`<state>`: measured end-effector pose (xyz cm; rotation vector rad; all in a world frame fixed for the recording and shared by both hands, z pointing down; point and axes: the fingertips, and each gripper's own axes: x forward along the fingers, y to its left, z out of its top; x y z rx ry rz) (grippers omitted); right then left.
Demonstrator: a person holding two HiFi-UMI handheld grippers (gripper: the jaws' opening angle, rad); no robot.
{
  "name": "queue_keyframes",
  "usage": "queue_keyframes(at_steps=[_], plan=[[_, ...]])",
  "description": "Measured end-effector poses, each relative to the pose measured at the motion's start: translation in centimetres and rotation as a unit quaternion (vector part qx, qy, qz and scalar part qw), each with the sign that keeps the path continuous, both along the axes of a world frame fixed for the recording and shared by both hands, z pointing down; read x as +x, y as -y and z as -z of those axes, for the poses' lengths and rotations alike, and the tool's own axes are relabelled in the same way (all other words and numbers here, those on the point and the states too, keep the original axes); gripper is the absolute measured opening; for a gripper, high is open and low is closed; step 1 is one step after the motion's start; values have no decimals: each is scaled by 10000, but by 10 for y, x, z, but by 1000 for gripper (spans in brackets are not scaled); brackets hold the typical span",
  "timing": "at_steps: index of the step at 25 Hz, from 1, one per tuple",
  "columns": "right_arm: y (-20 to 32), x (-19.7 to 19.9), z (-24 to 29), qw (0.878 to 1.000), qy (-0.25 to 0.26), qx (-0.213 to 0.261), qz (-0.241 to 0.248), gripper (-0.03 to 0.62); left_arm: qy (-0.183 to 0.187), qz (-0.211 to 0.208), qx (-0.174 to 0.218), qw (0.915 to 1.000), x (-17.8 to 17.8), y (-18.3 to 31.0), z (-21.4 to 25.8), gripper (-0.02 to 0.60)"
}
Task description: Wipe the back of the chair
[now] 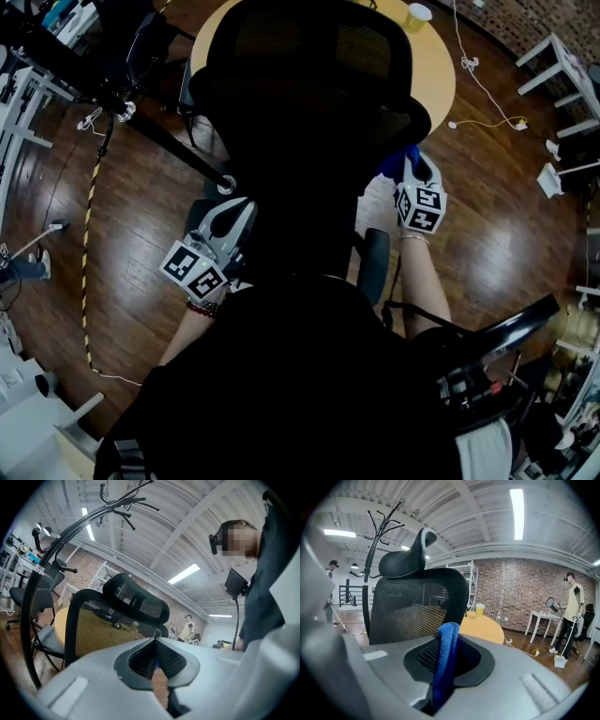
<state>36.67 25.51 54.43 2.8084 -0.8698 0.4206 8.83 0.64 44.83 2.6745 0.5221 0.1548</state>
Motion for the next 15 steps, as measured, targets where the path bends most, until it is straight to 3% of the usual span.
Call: queue_keyframes(at_steps=[11, 15], plan=[[11, -6, -5, 9976, -180, -372, 558, 40, 21, 300, 200, 9993, -1, -2, 2, 6], [16, -6, -8, 9983, -121, -377, 424, 40, 5, 268, 370, 9990, -5, -7, 3, 6]])
